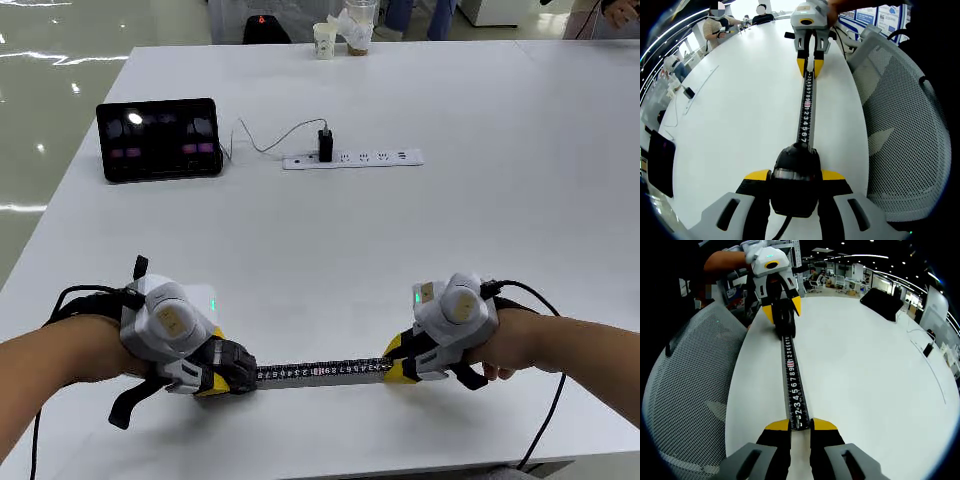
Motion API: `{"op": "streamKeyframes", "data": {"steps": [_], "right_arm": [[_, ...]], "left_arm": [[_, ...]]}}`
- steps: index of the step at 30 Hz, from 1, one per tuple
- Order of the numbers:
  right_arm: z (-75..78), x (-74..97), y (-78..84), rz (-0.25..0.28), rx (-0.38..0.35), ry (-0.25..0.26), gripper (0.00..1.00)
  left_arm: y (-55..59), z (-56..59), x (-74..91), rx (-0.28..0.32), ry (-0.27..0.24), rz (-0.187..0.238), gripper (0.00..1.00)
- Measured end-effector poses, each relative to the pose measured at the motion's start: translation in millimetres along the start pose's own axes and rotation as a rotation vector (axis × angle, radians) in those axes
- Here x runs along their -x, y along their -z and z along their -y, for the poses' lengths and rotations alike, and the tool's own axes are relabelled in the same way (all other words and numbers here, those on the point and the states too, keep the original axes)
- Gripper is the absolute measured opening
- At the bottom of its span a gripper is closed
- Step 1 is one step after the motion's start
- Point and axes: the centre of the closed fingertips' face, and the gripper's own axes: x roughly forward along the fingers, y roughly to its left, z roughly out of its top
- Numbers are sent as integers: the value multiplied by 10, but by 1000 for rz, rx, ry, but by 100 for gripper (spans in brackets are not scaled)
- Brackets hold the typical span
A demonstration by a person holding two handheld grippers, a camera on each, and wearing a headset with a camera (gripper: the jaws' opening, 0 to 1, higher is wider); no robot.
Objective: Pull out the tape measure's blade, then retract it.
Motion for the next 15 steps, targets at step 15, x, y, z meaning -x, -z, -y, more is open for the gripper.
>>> {"op": "streamKeyframes", "data": {"steps": [15], "right_arm": [[10,82,62,-1,-13,1,10]], "left_arm": [[-1,-6,4,2,-2,1,31]]}}
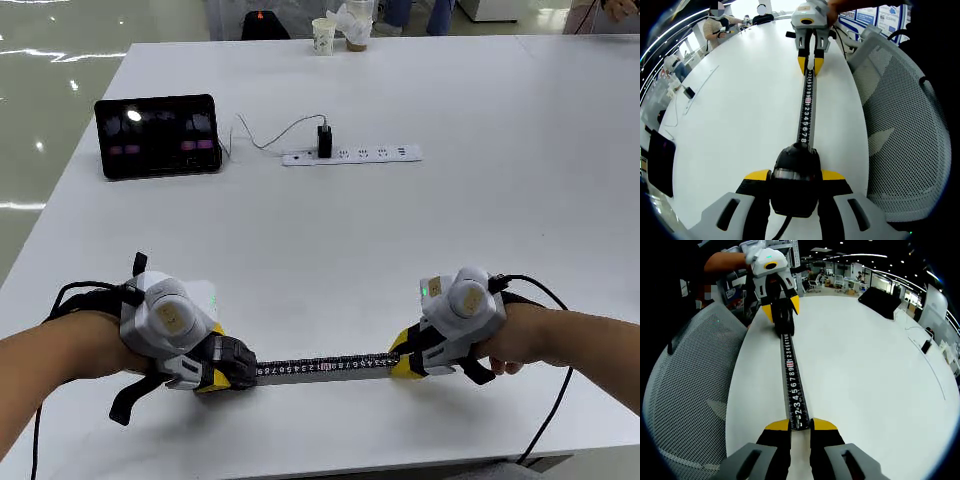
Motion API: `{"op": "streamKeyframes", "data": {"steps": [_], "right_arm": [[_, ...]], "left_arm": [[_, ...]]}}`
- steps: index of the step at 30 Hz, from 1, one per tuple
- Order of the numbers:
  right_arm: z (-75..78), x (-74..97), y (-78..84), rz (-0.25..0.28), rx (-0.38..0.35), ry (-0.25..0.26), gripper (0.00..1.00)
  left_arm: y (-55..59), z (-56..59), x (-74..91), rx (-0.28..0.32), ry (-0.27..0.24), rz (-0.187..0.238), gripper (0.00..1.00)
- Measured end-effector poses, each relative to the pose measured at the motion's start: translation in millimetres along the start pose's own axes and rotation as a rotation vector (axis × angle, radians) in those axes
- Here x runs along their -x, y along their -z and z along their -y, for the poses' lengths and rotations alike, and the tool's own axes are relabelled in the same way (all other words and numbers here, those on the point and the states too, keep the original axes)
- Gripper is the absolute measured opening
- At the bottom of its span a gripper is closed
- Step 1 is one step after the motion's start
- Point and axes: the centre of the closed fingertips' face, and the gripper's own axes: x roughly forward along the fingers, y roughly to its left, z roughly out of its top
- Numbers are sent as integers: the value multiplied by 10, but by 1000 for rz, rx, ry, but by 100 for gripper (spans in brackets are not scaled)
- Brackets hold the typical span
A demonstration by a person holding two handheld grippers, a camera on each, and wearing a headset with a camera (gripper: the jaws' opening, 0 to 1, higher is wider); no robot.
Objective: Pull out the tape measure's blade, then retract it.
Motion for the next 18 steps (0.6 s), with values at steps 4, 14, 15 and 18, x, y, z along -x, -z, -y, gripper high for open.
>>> {"op": "streamKeyframes", "data": {"steps": [4,14,15,18], "right_arm": [[4,21,23,-3,-3,0,10],[29,68,93,-9,-5,5,10],[30,72,99,-10,-5,5,10],[35,89,117,-11,-7,7,10]], "left_arm": [[-2,2,0,-1,0,0,31],[-3,6,2,-1,0,1,31],[-4,7,2,-1,0,2,31],[-9,10,6,-1,-1,3,31]]}}
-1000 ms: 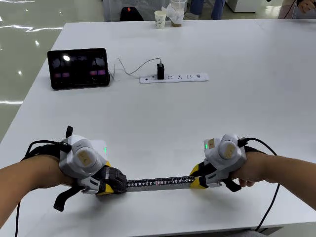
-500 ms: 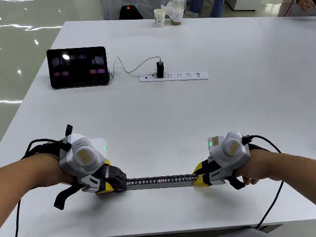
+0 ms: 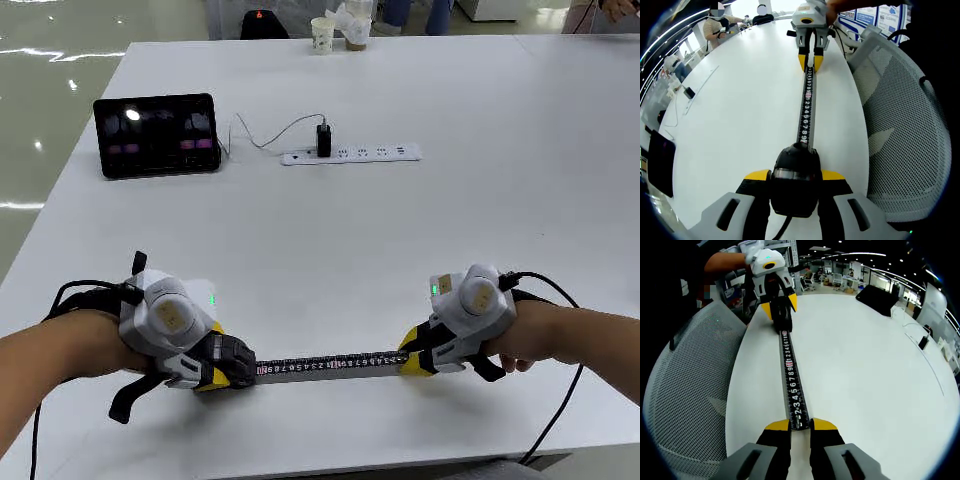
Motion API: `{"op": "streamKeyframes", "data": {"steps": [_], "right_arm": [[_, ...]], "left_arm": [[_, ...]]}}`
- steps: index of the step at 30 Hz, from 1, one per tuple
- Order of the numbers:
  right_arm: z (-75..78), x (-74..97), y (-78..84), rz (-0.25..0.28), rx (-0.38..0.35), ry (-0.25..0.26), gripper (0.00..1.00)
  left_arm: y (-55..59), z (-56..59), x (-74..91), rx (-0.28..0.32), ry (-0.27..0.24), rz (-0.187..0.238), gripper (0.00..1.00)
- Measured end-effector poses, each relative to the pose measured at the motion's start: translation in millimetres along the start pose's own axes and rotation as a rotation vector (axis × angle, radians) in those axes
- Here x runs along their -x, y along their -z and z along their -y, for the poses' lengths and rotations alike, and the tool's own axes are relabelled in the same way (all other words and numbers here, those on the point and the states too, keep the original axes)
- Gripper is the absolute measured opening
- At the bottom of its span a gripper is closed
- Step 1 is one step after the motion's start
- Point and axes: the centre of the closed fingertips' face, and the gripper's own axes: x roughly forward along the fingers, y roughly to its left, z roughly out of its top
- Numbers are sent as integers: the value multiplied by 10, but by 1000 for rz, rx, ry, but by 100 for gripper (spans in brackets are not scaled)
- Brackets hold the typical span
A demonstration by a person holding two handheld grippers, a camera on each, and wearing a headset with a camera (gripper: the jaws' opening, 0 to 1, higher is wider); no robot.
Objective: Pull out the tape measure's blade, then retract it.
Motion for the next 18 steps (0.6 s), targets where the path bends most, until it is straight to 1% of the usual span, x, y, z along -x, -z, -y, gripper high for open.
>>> {"op": "streamKeyframes", "data": {"steps": [11,18], "right_arm": [[18,61,82,-7,-13,7,10],[38,114,162,-11,-23,16,10]], "left_arm": [[2,-1,4,0,0,-1,31],[7,-4,8,-1,-1,0,31]]}}
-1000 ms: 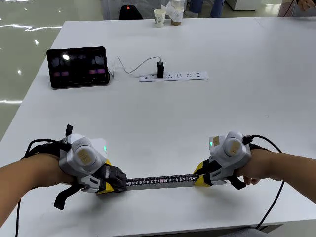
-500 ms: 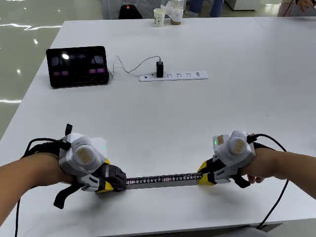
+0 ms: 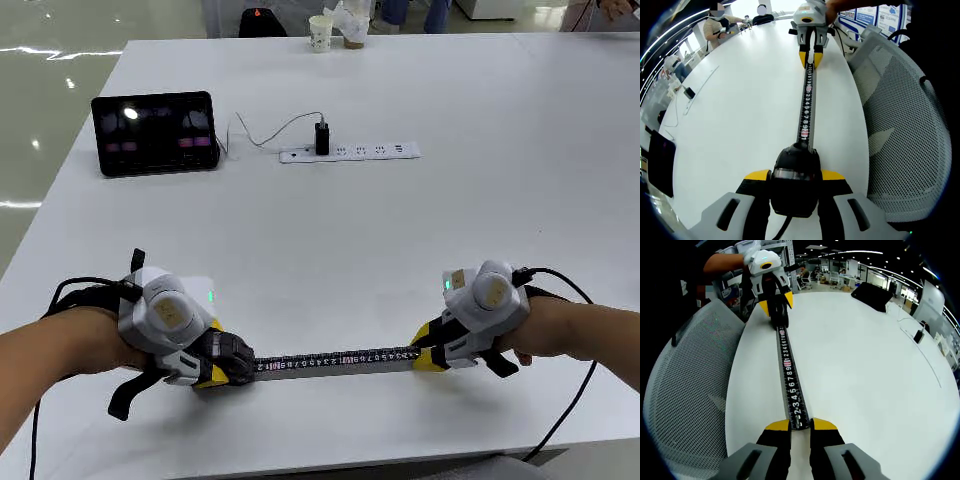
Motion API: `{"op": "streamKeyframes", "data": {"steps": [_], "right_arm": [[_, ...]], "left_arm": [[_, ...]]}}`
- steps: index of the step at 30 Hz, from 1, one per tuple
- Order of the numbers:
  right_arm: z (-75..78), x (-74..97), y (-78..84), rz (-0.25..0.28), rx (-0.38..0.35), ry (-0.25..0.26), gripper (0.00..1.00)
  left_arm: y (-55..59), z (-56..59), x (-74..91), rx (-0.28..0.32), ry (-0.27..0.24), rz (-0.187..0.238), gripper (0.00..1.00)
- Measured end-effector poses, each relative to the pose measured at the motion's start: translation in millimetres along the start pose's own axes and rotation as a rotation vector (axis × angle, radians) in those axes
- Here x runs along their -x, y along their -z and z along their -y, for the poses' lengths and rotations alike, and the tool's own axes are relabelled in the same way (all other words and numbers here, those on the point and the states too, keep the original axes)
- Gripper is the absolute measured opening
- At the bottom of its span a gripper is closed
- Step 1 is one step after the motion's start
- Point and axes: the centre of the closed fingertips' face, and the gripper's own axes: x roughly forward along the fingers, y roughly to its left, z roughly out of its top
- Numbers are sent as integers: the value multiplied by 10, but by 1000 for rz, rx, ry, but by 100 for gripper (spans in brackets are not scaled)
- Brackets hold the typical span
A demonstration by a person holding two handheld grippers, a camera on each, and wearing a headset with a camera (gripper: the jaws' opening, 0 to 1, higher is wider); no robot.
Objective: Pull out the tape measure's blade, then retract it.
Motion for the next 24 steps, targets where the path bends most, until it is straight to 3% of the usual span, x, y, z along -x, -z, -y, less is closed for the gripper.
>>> {"op": "streamKeyframes", "data": {"steps": [21,24], "right_arm": [[-12,-2,-9,-14,5,9,12],[-4,-2,-20,-7,-28,14,12]], "left_arm": [[-4,-6,-22,-17,-2,8,32],[89,-7,-80,-19,-23,-30,33]]}}
